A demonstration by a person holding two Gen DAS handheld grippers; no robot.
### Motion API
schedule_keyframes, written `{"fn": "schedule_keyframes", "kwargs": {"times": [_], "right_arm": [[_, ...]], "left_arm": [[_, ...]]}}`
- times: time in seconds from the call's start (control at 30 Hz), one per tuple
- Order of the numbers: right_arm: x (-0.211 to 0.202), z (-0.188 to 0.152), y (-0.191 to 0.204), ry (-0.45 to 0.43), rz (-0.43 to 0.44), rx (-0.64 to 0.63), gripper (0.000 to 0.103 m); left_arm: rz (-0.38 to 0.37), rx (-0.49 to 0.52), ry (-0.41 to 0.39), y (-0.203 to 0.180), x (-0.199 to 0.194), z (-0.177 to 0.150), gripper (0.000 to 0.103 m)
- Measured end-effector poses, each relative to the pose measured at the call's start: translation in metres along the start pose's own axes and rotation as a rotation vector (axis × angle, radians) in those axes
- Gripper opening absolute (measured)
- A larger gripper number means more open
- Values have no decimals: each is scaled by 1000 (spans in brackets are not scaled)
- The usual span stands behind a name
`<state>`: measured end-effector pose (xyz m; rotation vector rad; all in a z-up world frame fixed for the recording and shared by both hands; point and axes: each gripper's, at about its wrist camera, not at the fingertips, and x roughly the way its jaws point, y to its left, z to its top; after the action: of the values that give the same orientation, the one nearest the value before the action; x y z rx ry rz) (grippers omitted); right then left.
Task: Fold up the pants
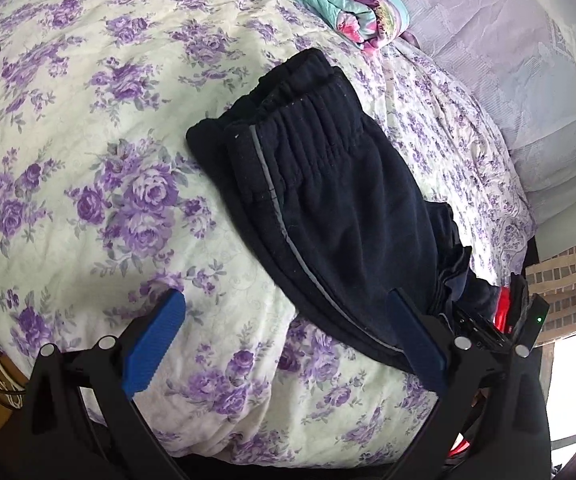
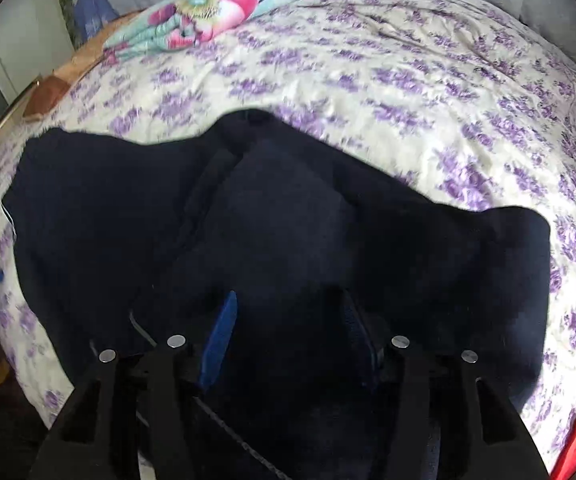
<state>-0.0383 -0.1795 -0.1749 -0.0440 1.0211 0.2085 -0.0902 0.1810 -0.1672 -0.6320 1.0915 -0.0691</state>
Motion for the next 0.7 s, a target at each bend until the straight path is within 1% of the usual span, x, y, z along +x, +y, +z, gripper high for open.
{"fn": "schedule_keyframes", "kwargs": {"times": [0.1,0.13,0.23,0.27,0.3,0.33,0.37,0.4,0.43,0.5,0.57,0.7], "right_arm": [[-4,4,-5,34,32,38,56],[-9,6,-6,29,37,38,56],[-33,4,-6,-51,66,45,57],[-40,2,-5,-70,64,38,59],[-44,0,-5,-80,52,31,66],[-44,-3,-5,-71,46,28,72],[-38,-6,-5,-30,56,28,74],[-27,-9,-7,38,70,31,74],[-17,-15,-8,84,65,32,74],[-15,-17,-8,73,71,36,76],[-14,-13,-9,92,78,61,78],[-12,-13,-6,104,68,52,80]], "left_arm": [[12,-1,-7,0,6,8,98],[12,-8,-11,1,8,11,98],[18,-23,-26,6,14,24,98],[23,-22,-36,6,15,28,98],[27,-18,-49,6,16,32,98],[28,-11,-60,7,18,36,98],[29,-5,-68,8,20,39,98],[27,2,-74,10,23,42,98],[21,3,-79,12,26,44,98],[2,0,-100,15,30,49,98],[-15,9,-118,17,33,55,98],[-47,30,-142,18,39,67,98]]}}
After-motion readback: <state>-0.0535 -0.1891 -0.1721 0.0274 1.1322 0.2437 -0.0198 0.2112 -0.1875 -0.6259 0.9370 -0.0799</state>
